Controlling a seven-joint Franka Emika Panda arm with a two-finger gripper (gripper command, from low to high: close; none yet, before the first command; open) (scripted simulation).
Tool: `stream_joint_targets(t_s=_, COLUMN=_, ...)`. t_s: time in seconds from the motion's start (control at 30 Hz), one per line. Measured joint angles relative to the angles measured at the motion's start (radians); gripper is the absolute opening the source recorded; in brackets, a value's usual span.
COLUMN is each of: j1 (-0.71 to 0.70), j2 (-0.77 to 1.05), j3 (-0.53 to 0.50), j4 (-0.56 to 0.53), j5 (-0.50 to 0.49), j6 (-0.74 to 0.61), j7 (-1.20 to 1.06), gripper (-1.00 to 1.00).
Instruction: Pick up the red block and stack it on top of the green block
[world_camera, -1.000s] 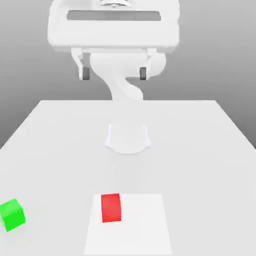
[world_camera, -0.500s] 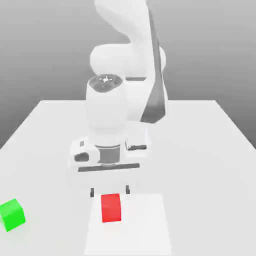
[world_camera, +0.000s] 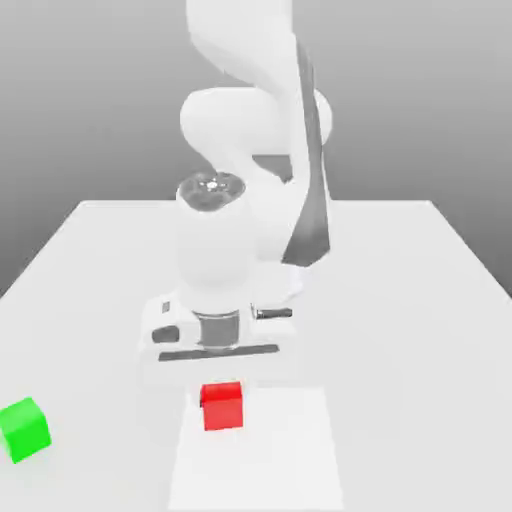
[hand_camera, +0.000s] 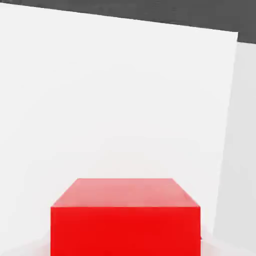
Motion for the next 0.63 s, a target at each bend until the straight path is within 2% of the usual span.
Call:
stream_joint_targets(t_s=0.1, j1=-0.094, j2=-0.003, j3=-0.043, j4=0.068, j5=0.011, j6=-0.074, j7=0.049, gripper=-1.00)
stream_joint_targets(t_s=0.33, j1=-0.287, j2=0.097, j3=-0.188, j4=0.314, j5=0.068, j6=-0.225, j7=0.203, gripper=-1.00)
stream_joint_targets(t_s=0.4, j1=-0.317, j2=0.148, j3=-0.206, j4=0.354, j5=0.099, j6=-0.215, j7=0.210, gripper=-1.00)
stream_joint_targets(t_s=0.5, j1=-0.351, j2=0.250, j3=-0.176, j4=0.371, j5=0.159, j6=-0.134, j7=0.175, gripper=-1.00)
stream_joint_targets(t_s=0.53, j1=-0.359, j2=0.274, j3=-0.167, j4=0.373, j5=0.173, j6=-0.114, j7=0.166, gripper=1.00)
stream_joint_targets(t_s=0.63, j1=-0.359, j2=0.274, j3=-0.167, j4=0.373, j5=0.173, j6=-0.114, j7=0.166, gripper=1.00)
